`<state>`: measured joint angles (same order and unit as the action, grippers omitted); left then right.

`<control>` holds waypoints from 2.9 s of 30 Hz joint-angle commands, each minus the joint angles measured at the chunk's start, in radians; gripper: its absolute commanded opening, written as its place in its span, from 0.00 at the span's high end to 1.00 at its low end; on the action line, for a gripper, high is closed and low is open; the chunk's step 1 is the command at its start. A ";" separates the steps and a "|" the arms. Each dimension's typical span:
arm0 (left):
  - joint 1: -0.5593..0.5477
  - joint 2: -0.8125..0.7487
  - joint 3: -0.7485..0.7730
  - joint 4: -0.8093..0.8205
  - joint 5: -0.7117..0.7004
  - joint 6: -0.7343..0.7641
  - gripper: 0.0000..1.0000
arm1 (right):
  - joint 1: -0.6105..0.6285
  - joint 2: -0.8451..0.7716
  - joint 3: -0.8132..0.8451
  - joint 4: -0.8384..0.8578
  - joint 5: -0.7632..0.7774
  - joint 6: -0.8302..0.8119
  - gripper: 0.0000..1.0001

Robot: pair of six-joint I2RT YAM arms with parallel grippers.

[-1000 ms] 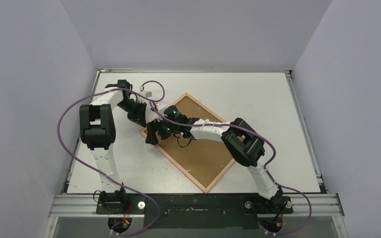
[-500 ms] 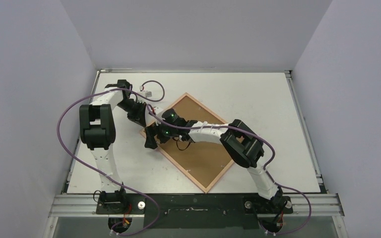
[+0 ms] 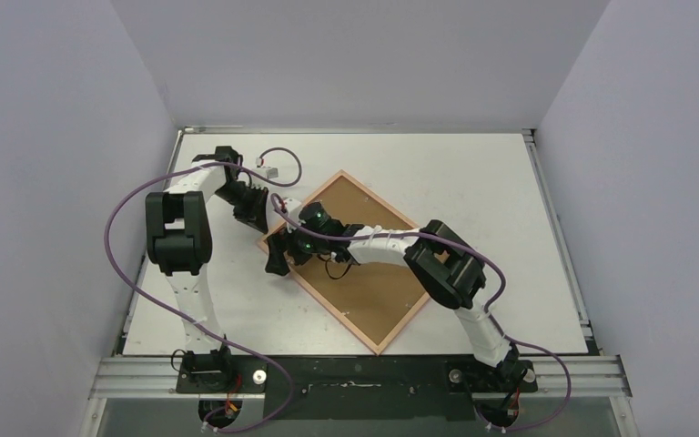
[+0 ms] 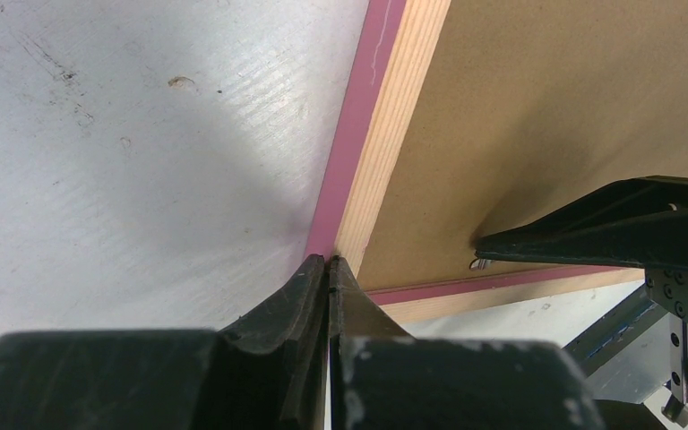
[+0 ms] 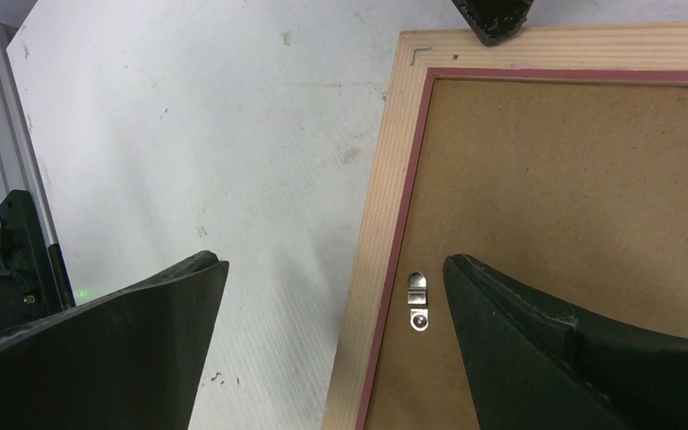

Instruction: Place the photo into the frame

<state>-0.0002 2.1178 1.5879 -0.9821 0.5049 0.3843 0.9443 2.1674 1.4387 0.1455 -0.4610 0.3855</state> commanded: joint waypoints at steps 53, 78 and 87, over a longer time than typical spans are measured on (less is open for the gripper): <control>-0.034 0.018 -0.025 0.051 -0.047 -0.034 1.00 | 0.051 0.000 0.073 -0.329 -0.243 -0.273 0.06; -0.021 -0.027 -0.036 0.001 0.053 -0.060 1.00 | -0.080 -0.188 -0.036 0.051 -0.014 0.034 0.00; -0.005 -0.051 -0.094 0.026 0.080 -0.063 1.00 | -0.098 -0.153 0.010 -0.006 -0.085 0.030 0.05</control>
<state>-0.0067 2.0945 1.5215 -0.9794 0.5659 0.3195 0.7845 1.9919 1.3701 0.1356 -0.5095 0.4358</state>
